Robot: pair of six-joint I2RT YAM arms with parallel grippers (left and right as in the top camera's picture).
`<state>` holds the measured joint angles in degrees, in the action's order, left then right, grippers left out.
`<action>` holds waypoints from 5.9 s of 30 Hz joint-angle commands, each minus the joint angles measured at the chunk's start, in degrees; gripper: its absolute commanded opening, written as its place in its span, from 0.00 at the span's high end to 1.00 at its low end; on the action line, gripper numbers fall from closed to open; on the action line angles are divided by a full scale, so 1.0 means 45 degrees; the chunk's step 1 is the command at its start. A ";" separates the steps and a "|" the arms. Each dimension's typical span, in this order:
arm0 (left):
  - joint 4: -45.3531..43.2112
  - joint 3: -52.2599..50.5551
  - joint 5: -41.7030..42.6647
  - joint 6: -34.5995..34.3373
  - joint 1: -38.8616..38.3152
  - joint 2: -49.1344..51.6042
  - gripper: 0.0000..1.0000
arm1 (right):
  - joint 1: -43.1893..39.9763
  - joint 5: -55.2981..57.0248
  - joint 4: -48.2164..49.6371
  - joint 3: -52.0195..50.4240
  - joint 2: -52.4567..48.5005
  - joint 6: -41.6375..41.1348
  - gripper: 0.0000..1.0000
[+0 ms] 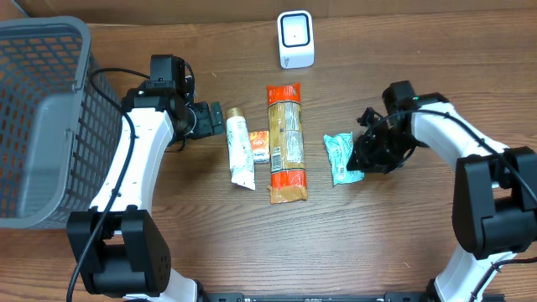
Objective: Scan the item barcode
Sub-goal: 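Lower the right gripper onto the green wipes pack and grasp it, then lift the wipes pack and hold it in front of the scanner, then move the wipes pack right and drop it on the table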
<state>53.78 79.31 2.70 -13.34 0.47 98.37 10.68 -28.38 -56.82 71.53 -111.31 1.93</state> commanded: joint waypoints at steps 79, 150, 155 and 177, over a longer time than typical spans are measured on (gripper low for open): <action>-0.0034 0.0146 -0.0083 0.0243 -0.0024 -0.0112 0.00 | -0.0423 -0.1311 0.0505 0.4813 0.5391 -0.3478 0.96; -0.0034 0.0146 -0.0083 0.0243 -0.0024 -0.0112 0.00 | 0.4386 1.3673 1.5183 0.8694 -0.4702 1.0754 0.96; -0.0034 0.0146 -0.0083 0.0243 -0.0024 -0.0112 0.00 | 0.4386 1.3532 1.2220 0.8699 -0.2278 0.7495 0.97; -0.0034 0.0146 -0.0083 0.0243 -0.0024 -0.0112 0.00 | -0.6144 0.2453 -0.1705 0.5843 0.2482 -0.4401 0.97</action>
<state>53.76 79.33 2.70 -13.34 0.47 98.37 -11.14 -6.22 -66.81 102.06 -98.76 -22.33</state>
